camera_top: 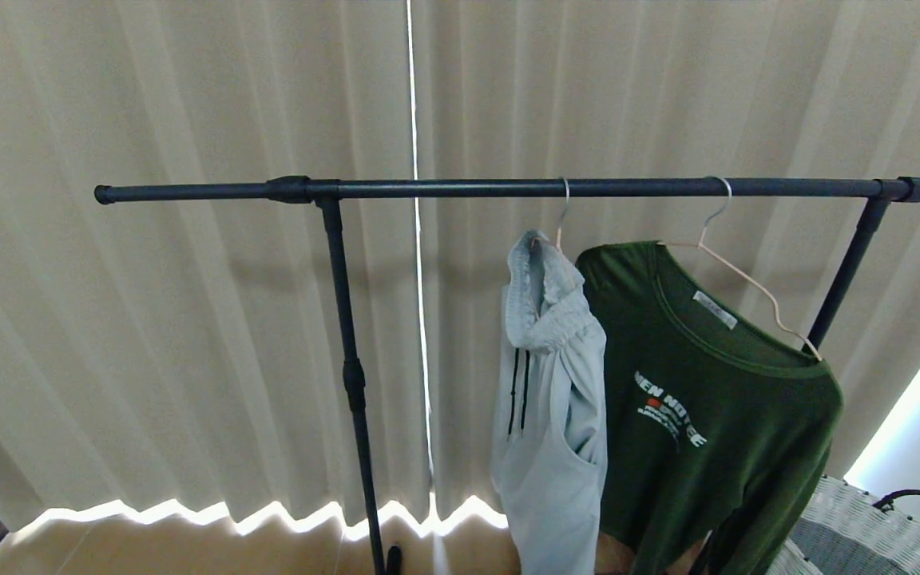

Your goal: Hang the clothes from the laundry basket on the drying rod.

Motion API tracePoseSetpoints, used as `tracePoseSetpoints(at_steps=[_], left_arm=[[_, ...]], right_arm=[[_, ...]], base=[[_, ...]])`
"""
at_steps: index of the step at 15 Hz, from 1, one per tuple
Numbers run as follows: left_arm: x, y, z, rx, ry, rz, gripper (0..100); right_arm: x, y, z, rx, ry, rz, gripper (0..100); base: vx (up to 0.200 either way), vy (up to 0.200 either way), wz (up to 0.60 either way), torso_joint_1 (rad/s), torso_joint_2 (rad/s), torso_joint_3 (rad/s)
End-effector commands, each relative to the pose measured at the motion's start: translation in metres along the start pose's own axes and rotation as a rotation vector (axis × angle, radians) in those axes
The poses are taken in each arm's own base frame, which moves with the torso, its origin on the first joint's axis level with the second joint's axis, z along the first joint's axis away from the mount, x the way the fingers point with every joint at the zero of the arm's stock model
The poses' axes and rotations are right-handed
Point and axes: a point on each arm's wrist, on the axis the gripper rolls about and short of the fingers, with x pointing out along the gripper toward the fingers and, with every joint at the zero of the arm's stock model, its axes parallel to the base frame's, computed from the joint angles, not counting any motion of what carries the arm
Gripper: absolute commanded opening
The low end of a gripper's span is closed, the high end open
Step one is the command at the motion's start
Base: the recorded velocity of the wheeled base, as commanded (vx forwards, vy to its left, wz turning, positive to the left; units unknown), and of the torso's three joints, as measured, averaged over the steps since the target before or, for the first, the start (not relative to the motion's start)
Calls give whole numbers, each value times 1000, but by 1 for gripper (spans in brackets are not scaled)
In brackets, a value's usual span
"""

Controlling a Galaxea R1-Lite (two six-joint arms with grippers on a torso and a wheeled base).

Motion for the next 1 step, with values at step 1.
tracePoseSetpoints(at_steps=[1], left_arm=[[0, 0, 0, 1, 0, 1, 100]], right_arm=[[0, 0, 0, 1, 0, 0, 100]], base=[[0, 0, 0, 0, 0, 0]])
